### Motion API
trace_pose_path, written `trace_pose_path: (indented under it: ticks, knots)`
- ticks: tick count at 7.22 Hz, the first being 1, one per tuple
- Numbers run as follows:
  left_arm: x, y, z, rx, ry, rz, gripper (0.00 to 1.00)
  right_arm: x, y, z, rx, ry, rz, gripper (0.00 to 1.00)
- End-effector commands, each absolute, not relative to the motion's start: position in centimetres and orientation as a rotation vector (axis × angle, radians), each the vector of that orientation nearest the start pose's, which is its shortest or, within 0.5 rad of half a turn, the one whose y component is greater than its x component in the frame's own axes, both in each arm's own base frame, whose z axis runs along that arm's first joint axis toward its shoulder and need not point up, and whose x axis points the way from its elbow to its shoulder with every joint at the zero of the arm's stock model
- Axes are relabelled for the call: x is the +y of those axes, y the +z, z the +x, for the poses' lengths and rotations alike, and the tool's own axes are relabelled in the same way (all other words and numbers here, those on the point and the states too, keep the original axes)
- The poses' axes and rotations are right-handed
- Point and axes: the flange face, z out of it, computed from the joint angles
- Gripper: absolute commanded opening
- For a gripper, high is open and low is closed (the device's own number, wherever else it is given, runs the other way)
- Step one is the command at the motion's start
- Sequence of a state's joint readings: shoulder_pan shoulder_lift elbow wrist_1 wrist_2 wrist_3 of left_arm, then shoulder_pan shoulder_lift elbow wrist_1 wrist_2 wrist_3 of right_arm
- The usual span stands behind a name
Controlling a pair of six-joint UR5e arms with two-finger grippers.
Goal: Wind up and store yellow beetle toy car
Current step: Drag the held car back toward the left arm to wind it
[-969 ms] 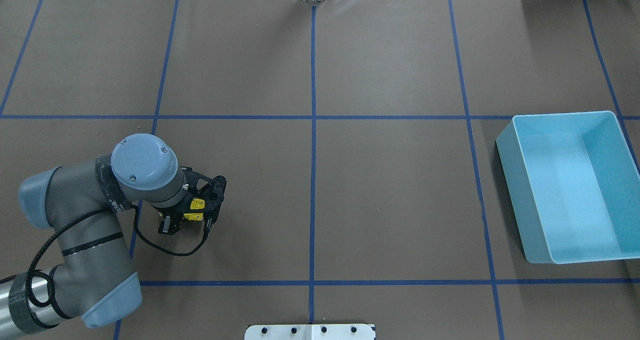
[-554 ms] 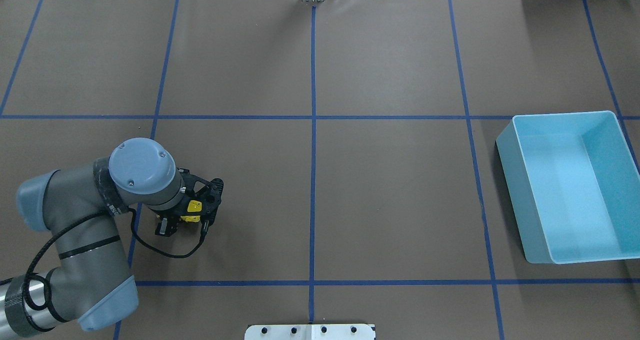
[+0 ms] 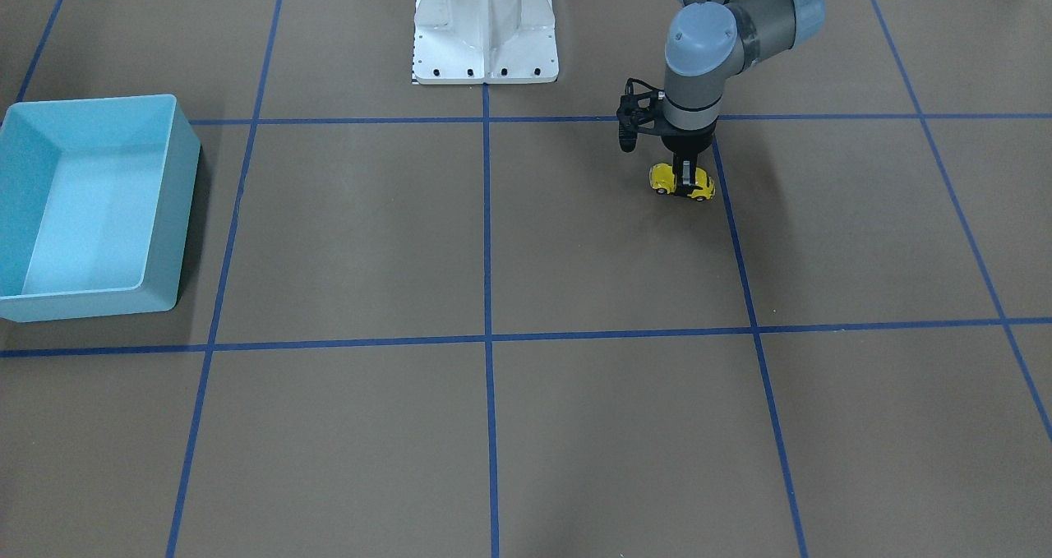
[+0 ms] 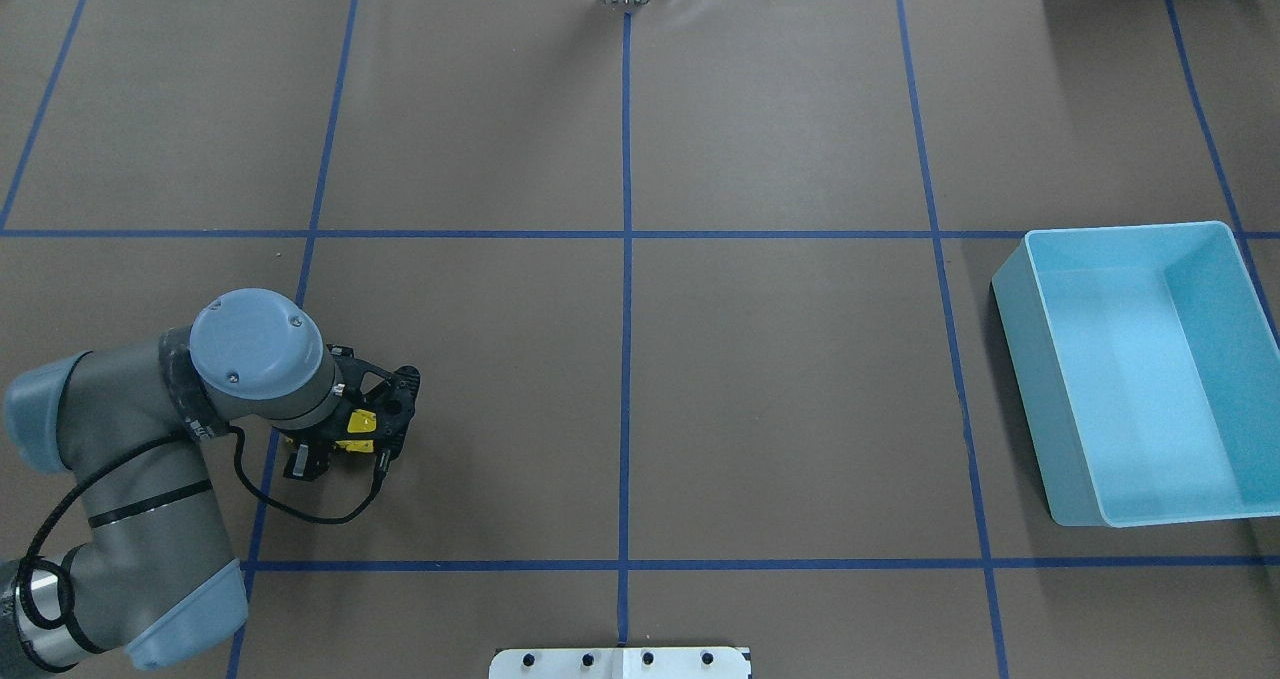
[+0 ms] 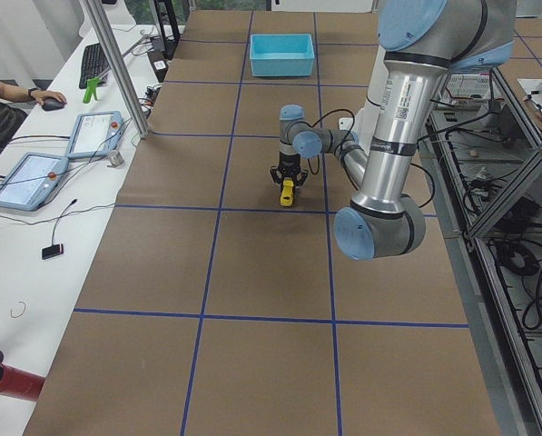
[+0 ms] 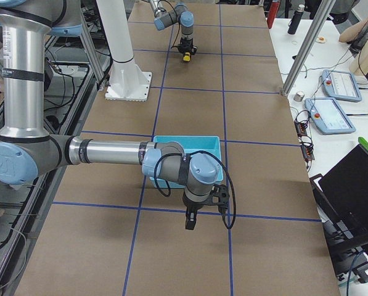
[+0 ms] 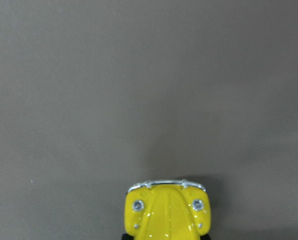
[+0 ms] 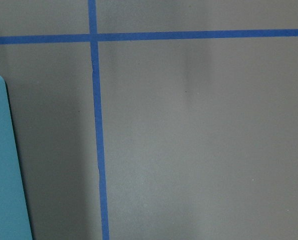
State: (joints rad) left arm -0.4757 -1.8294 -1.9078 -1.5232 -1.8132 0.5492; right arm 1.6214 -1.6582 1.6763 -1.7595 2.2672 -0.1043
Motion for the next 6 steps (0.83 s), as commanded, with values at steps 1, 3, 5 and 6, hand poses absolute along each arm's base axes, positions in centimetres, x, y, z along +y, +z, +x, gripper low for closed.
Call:
trace_pose_path:
  ticks: [1,3,5,6]
  knots:
    - [-34.8,39.8,43.7,0.423,1.657,0.514,0.0,-43.6,67.2,9.2,-0.705,0.008,-0.111,0.99]
    - [-34.6,40.2,43.4,0.425,1.657,0.522,0.0,-43.6,67.1,9.2,-0.705,0.008,-0.109,0.99]
    - [-34.4,41.1,43.0,0.426,1.657,0.524,0.0,-43.6,67.1,9.2,-0.705,0.008,-0.109,0.99]
    - [-34.3,41.3,42.8,0.426,1.657,0.524,0.0,-43.6,67.1,9.2,-0.705,0.008,-0.109,0.99]
